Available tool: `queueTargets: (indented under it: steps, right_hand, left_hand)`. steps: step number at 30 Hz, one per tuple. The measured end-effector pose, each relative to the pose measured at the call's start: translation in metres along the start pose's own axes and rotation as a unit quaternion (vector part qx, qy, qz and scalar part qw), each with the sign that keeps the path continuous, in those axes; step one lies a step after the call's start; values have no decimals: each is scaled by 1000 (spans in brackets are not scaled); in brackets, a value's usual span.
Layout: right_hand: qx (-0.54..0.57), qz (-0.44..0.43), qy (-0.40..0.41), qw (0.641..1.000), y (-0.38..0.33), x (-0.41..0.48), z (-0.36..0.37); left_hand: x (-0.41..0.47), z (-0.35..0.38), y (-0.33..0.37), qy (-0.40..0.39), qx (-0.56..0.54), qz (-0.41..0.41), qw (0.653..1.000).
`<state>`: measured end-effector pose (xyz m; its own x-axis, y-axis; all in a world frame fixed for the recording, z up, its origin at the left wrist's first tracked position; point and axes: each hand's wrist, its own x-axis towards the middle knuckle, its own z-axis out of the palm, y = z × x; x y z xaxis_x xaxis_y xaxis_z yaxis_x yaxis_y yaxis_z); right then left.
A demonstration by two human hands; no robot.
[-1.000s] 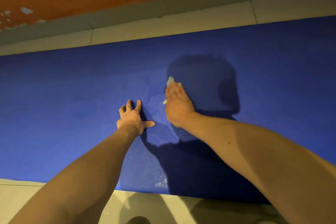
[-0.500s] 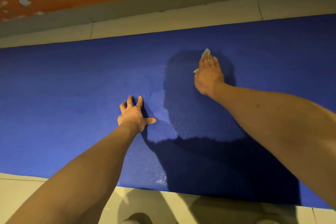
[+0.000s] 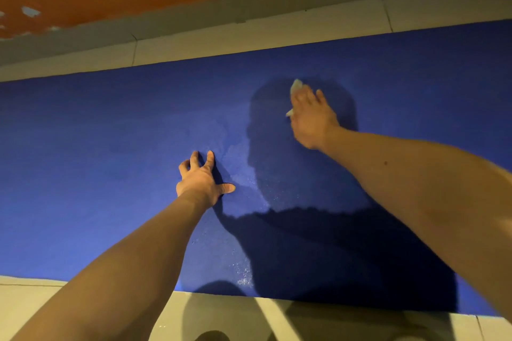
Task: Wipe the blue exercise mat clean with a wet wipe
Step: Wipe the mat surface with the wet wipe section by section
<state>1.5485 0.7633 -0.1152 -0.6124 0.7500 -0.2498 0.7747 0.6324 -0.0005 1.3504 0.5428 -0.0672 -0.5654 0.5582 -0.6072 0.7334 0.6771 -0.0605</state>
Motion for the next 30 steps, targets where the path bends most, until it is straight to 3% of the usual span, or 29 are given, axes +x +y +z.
queueTargets:
  steps: [5,9,13,15,17,22,27,30]
  right_hand:
    - [77,66,-12,995,-9,17,-1]
    - [76,-26,0,997,-67,5,9]
    - [69,-128,-38,989,-98,-20,-1]
    - [137,-139,-20,981,-95,-28,-20]
    - [242,-97,-3,965,-88,-38,-32]
    - [512,-7,-30,859,-85,-87,-39]
    - [635,94,-81,763,-81,-131,-51]
    - [650,124,-97,744,-75,-149,-60]
  left_hand:
    - [1,2,0,6,7,2,1000]
    - [1,3,-1,10,7,1,1000]
    - [3,6,-3,-4,-27,5,1000]
    - [3,8,-5,-3,-65,9,998]
    - [-2,8,-3,15,-80,22,996]
    - [-31,-1,7,78,-241,85,964]
    - [-79,-8,26,15,-460,87,883]
    - [-111,-9,29,-18,-530,104,842]
